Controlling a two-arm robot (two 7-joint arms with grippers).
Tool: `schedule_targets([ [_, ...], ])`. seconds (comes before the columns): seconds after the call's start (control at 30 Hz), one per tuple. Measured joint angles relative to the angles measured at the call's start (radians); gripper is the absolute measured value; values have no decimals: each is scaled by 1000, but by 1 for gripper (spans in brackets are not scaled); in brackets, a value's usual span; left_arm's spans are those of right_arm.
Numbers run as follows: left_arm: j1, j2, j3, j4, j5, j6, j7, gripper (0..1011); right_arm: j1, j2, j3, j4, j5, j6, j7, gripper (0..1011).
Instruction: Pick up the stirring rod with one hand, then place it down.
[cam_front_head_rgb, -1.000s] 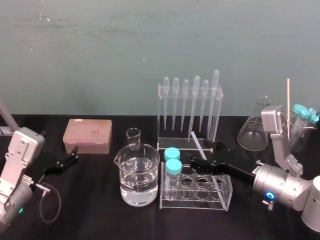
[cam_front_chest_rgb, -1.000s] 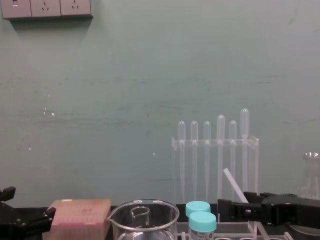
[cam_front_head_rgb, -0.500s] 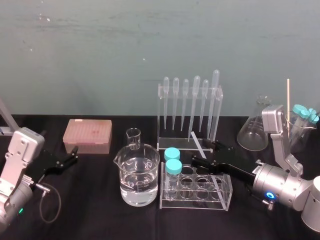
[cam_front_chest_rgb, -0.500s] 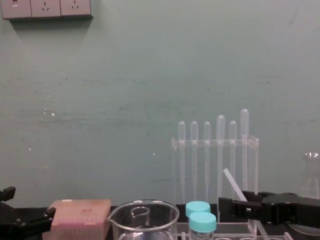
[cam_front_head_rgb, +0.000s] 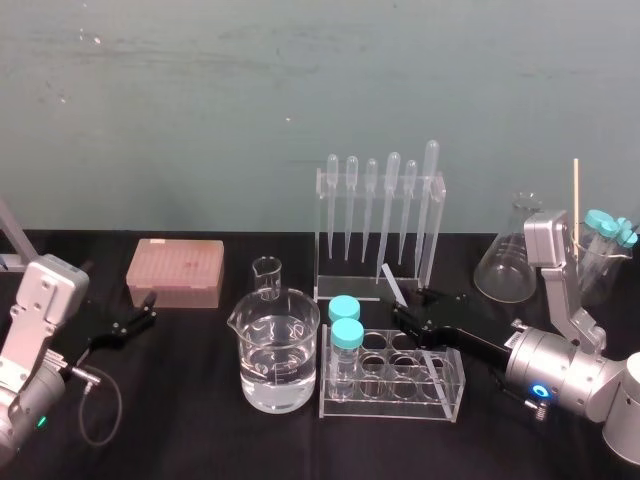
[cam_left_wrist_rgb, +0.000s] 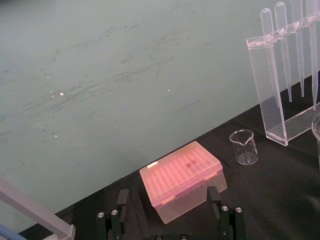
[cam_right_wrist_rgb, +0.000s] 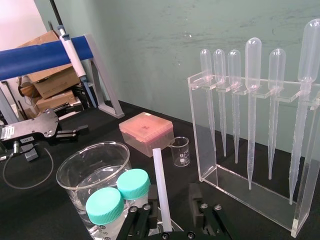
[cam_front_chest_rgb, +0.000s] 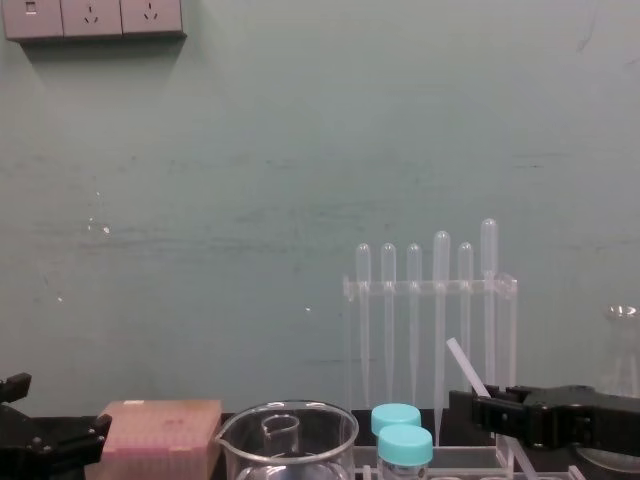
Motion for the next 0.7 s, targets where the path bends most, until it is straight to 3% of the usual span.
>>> schedule_targets([
  [0.37, 0, 0, 0, 0, 0, 0, 0, 1000, 0, 0, 0, 0, 0, -1, 0, 88],
  [0.7, 0, 0, 0, 0, 0, 0, 0, 1000, -1, 0, 2, 0, -2, -10, 1, 72],
])
